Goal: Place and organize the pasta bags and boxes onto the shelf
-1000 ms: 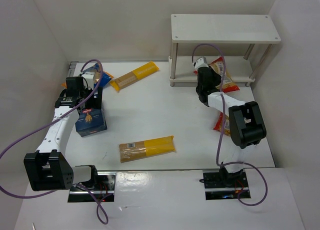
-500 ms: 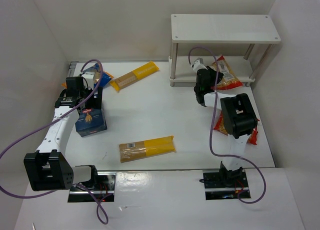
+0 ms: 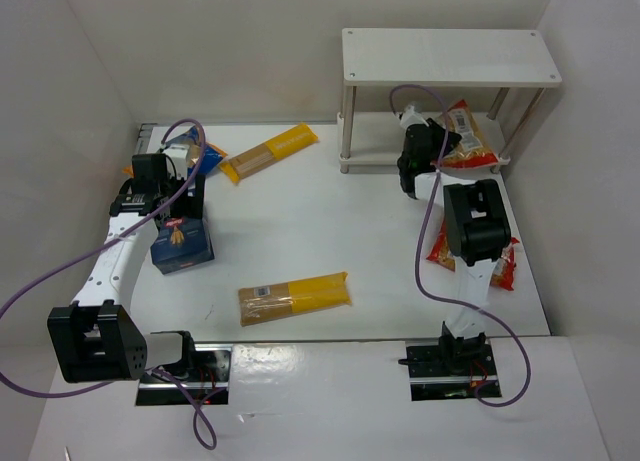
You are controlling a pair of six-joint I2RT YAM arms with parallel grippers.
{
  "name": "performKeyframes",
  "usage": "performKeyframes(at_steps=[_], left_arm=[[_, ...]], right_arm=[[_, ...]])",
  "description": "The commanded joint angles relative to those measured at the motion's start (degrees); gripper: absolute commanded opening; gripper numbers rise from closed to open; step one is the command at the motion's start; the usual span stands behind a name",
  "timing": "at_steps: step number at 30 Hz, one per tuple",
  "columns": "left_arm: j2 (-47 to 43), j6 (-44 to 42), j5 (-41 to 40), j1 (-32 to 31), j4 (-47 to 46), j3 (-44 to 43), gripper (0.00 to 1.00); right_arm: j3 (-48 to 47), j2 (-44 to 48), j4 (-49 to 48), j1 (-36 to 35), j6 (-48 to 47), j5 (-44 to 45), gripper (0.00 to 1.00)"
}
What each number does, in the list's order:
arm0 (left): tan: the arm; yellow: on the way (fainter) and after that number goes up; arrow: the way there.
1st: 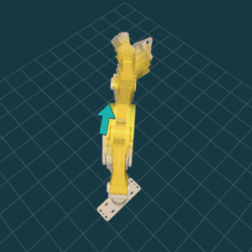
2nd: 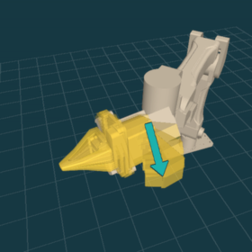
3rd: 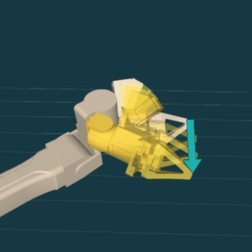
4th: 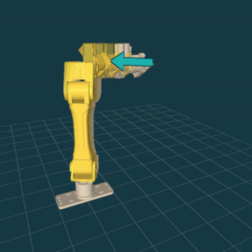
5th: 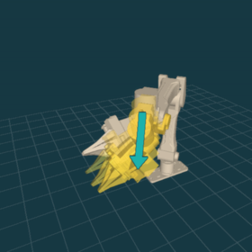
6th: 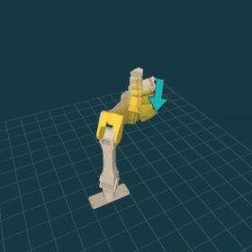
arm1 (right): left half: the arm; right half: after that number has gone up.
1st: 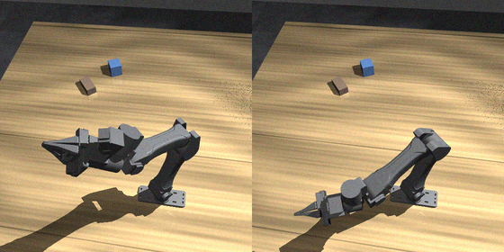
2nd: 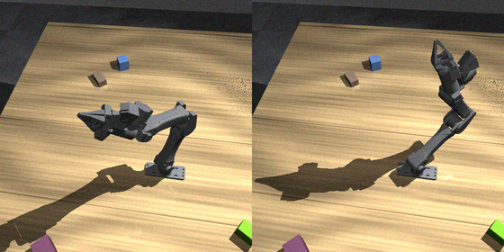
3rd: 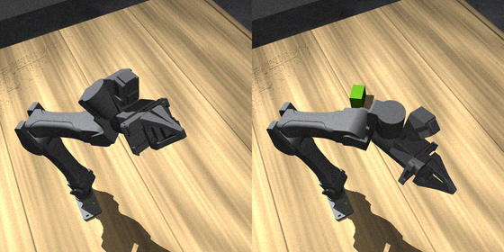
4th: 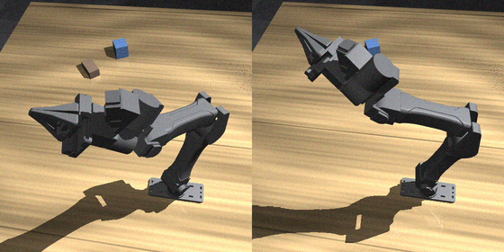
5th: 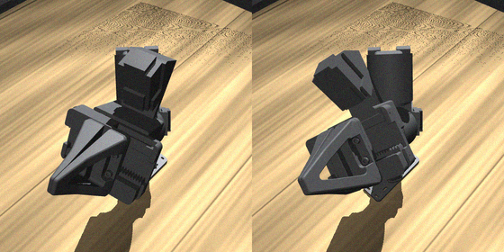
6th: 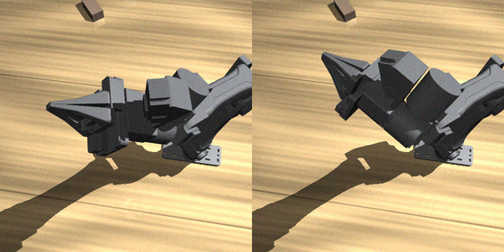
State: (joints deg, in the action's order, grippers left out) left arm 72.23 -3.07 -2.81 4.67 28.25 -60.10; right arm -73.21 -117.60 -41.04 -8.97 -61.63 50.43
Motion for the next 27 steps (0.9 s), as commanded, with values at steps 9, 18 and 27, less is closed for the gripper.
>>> performKeyframes(at_steps=[9, 18, 27], left_arm=[[0.02, -0.8, -0.97, -0.27, -1.62, 0.33, 1.0], [0.55, -0.8, -1.5, -0.27, -2.15, 0.33, 1.0], [0.55, -0.8, -1.5, -0.27, -2.15, 0.85, 1.0]], right_arm=[[-9.93, -5.0, -8.36, 3.0, 1.6, 1.86, 0.0], [-11.87, -8.35, -10.29, 6.24, 1.6, 1.33, 0.0], [-17.4, -11.59, -8.54, 8.01, 2.12, 0.81, 0.0]])
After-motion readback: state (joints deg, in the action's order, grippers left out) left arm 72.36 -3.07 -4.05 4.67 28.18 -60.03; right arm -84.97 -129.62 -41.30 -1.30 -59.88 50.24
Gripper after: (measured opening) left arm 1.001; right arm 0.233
